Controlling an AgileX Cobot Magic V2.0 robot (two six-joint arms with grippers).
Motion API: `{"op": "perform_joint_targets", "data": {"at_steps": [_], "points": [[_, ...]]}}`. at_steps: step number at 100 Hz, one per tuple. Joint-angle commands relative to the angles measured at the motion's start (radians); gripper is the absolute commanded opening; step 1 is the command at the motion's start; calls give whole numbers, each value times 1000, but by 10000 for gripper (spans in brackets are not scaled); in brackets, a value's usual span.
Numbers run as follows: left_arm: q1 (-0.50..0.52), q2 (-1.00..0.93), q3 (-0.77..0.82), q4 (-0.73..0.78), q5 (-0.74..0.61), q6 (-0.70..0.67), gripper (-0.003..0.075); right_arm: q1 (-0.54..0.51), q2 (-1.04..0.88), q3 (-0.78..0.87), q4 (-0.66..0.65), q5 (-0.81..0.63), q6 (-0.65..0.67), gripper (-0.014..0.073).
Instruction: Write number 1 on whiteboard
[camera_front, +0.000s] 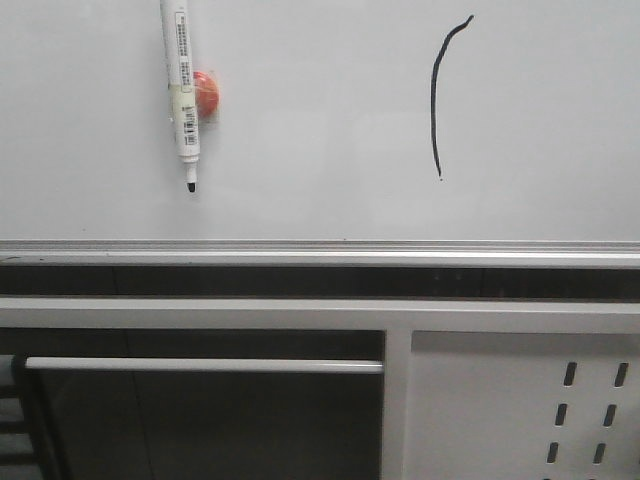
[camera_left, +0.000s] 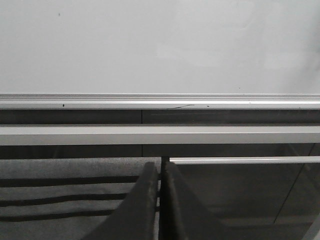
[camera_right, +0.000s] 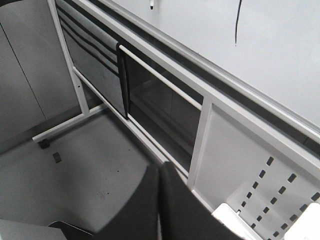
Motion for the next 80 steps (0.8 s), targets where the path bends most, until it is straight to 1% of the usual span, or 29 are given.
{"op": "perform_joint_targets", "data": {"at_steps": [1, 24, 49, 80], "points": [[3, -26, 22, 29, -53, -38, -18, -5, -16, -20, -7, -75, -10, -72], [10, -26, 22, 93, -44, -36, -18, -5, -16, -20, -7, -75, -10, -72], [130, -26, 22, 82, -46, -36, -18, -5, -16, -20, -7, -75, -10, -72], [132, -26, 22, 79, -46, -36, -18, -5, -16, -20, -7, -75, -10, -72]]}}
